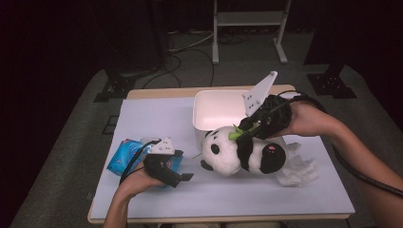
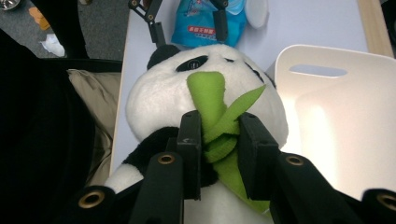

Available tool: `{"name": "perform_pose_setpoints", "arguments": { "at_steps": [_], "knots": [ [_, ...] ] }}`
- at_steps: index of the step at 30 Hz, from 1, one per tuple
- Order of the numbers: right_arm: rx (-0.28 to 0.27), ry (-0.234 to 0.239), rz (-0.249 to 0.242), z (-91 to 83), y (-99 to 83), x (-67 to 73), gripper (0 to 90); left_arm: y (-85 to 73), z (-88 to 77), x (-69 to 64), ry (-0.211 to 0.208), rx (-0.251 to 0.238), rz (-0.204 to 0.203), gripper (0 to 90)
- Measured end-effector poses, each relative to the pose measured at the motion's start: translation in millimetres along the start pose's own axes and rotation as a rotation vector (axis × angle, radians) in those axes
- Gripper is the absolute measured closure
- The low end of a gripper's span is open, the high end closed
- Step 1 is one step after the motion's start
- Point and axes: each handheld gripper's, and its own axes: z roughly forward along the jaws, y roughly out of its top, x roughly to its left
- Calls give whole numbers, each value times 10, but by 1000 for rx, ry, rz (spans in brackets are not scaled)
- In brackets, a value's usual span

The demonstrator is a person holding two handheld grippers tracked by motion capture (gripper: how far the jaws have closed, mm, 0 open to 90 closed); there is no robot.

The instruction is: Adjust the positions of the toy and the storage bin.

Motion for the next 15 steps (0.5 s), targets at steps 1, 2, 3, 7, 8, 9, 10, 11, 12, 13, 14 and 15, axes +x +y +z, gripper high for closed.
{"name": "perform_pose_setpoints", "arguments": {
  "at_steps": [1,2,3,7,8,9,10,11,12,13,14,15],
  "knots": [
    [0,-2,1,-17,9,-4,715,-1,-2,2,1,0,-1,89],
    [-3,-4,0,-35,19,-10,715,-2,-2,5,0,-1,-1,89],
    [-9,-5,-5,-50,28,-19,716,-3,-2,6,-1,-2,-2,89],
    [-7,-14,-1,-97,56,-39,718,4,-7,4,-3,-5,-4,89],
    [-8,-14,-2,-106,58,-52,718,6,-6,1,-4,-9,-5,89],
    [-6,-15,0,-118,61,-60,718,7,-7,1,-4,-9,-5,89],
    [-6,-19,0,-130,65,-68,718,8,-8,3,-4,-10,-7,89],
    [-10,-22,5,-142,72,-76,719,7,-9,6,-4,-11,-5,89],
    [-14,-22,3,-153,78,-87,719,6,-9,7,-4,-12,-4,89],
    [-13,-24,4,-165,87,-96,719,5,-11,9,-3,-9,-4,89],
    [-15,-28,0,-174,98,-110,719,4,-13,12,-1,-10,-5,89],
    [-16,-33,-1,-187,109,-121,719,3,-15,13,0,-11,-6,89]
  ]
}}
